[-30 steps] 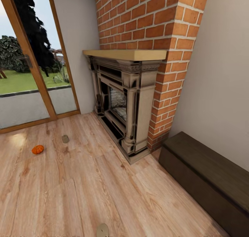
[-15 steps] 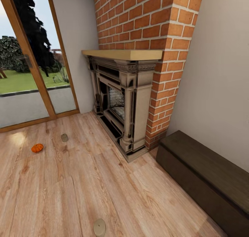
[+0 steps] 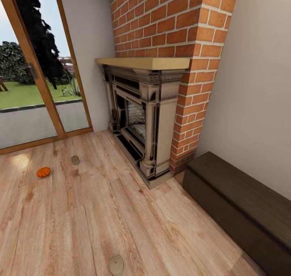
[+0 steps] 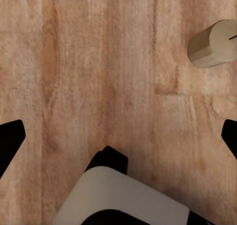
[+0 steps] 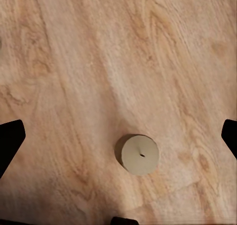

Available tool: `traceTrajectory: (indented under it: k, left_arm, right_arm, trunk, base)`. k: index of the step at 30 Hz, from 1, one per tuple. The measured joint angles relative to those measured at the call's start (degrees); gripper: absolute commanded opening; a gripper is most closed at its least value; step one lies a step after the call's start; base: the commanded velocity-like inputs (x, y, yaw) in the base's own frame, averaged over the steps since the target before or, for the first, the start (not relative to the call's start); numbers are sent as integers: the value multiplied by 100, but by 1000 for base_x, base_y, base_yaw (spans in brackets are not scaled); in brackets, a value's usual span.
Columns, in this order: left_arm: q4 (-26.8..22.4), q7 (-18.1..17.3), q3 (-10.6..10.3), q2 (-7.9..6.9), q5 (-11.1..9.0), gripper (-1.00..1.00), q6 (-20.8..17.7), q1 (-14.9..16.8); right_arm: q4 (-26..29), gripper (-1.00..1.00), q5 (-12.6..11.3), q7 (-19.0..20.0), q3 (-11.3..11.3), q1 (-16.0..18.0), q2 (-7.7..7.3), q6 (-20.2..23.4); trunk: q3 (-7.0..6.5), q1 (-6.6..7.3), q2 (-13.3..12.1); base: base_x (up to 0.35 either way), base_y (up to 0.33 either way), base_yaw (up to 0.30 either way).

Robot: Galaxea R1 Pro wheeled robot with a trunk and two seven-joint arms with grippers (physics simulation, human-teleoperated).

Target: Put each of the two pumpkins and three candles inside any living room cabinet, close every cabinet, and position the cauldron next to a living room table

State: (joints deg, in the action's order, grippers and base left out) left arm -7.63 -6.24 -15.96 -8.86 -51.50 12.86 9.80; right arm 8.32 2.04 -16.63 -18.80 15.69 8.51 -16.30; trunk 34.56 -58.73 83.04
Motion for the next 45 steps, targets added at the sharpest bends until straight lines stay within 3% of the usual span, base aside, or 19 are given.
traceTrajectory:
  k: [6, 11, 19, 26, 33, 45]
  left_arm:
    - [0, 0, 1, 0, -4, 100, -3, 0]
    - [0, 0, 2, 0, 6, 100, -2, 0]
    - [0, 0, -3, 0, 23, 100, 4, 0]
    - [2, 0, 1, 0, 25, 100, 5, 0]
    - [6, 0, 2, 0, 25, 100, 5, 0]
    - [9, 0, 2, 0, 25, 100, 5, 0]
  right_arm:
    - [-1, 100, -54, -60, 3, 0, 0, 9]
    - [-6, 100, -67, -671, -1, 0, 0, 12]
    - [-7, 100, -77, -952, -5, 0, 8, 13]
    - [-1, 100, -337, -1015, 13, 0, 7, 10]
    - [28, 100, -463, -1601, 3, 0, 5, -10]
    - [77, 100, -445, -1664, -41, 0, 2, -163]
  trunk:
    - [108, -132, 241]
    - [198, -242, 441]
    - [341, -417, 762]
    - [467, -571, 1043]
    - [593, -725, 1324]
    - [808, -989, 1805]
  base:
    - [0, 0, 0]
    - [0, 0, 0]
    - [0, 0, 0]
    - [0, 0, 0]
    - [0, 0, 0]
    - [0, 0, 0]
